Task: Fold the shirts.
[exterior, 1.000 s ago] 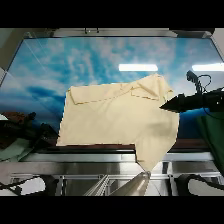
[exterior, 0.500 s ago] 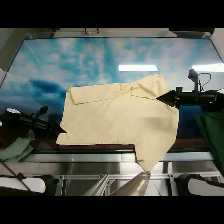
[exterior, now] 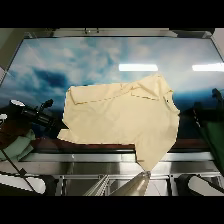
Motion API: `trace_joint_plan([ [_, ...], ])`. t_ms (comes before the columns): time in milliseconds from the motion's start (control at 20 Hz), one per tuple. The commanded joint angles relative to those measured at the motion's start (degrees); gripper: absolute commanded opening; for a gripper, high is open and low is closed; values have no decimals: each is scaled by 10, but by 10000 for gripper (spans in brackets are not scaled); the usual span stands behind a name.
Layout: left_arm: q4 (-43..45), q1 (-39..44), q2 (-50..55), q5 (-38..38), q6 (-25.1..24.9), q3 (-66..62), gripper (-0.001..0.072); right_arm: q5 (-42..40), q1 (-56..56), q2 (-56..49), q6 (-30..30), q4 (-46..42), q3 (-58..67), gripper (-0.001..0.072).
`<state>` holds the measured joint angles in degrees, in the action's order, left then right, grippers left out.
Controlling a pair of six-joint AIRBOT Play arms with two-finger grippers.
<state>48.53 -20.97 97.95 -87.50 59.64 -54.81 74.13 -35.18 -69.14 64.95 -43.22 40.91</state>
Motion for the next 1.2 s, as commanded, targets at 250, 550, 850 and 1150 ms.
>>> trace_joint_plan([
  [250, -3, -1, 1, -1, 0, -6, 12, -47, -38, -11, 53, -168, -109, 502],
  [550, -3, -1, 1, 0, 0, -6, 11, -27, -33, -151, -81, 20, -109, 432],
  [850, -7, -1, 0, -1, 0, -6, 11, -6, -5, -175, -149, 88, -108, 282],
  [1150, -92, -16, -32, -95, -29, -15, 12, 140, -5, -121, -204, 221, -79, 24],
])
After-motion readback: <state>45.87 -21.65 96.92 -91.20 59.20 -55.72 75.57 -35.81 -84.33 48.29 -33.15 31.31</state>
